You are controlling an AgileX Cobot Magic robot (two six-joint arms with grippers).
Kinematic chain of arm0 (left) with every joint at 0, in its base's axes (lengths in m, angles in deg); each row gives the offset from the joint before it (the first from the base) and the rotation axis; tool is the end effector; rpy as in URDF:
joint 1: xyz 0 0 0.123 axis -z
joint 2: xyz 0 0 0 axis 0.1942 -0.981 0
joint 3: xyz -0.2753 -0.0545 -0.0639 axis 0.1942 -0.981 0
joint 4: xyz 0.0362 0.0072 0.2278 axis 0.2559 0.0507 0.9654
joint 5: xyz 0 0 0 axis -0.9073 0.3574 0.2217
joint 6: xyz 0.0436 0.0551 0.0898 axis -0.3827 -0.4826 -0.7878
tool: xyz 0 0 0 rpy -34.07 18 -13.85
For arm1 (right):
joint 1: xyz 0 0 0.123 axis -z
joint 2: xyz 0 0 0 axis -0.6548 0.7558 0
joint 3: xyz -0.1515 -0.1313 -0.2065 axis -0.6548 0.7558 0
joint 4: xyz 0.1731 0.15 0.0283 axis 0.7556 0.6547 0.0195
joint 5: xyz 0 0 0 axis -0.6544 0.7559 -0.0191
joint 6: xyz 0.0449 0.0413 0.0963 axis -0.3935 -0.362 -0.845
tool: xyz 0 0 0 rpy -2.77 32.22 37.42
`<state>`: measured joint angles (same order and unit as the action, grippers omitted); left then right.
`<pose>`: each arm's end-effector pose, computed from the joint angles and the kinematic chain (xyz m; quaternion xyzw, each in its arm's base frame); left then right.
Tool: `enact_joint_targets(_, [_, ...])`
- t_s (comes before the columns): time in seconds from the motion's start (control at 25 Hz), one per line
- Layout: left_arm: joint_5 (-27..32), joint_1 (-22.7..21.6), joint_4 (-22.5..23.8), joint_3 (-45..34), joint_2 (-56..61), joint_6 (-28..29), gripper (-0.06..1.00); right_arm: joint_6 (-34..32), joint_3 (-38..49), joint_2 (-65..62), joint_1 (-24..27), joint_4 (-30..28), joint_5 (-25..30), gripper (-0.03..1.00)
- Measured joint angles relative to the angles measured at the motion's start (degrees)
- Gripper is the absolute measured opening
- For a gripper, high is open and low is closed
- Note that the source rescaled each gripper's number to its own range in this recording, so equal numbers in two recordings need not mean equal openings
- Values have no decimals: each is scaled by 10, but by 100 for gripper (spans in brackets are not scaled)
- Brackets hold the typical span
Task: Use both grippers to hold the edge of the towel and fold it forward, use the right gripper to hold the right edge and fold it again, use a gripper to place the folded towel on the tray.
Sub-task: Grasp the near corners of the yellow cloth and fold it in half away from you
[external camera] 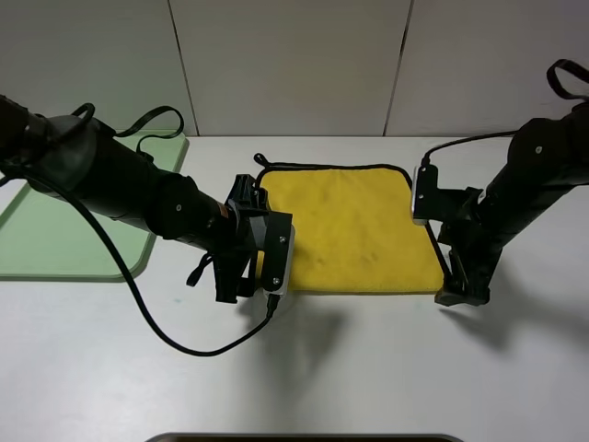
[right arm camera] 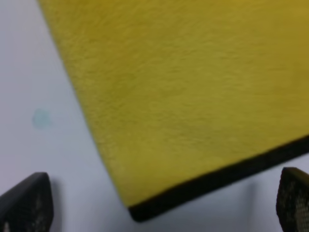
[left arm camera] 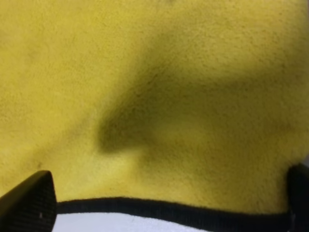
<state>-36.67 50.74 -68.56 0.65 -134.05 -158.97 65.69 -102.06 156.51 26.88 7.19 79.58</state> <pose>0.2816 -0.2284 0.0984 0.7540 0.5606 0.0957 0.3287 0.2752 0.0736 0.1118 -0.6161 0.7782 -0.0304 0.1178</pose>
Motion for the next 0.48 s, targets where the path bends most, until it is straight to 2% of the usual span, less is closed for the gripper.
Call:
enact_joint_targets(0.2, [0, 0, 0, 0, 0, 0, 92, 0, 1, 14, 0, 0, -30, 100])
enact_joint_targets(0.48, [-1, 0, 0, 0, -1, 1, 92, -2, -3, 46, 0, 2, -31, 100])
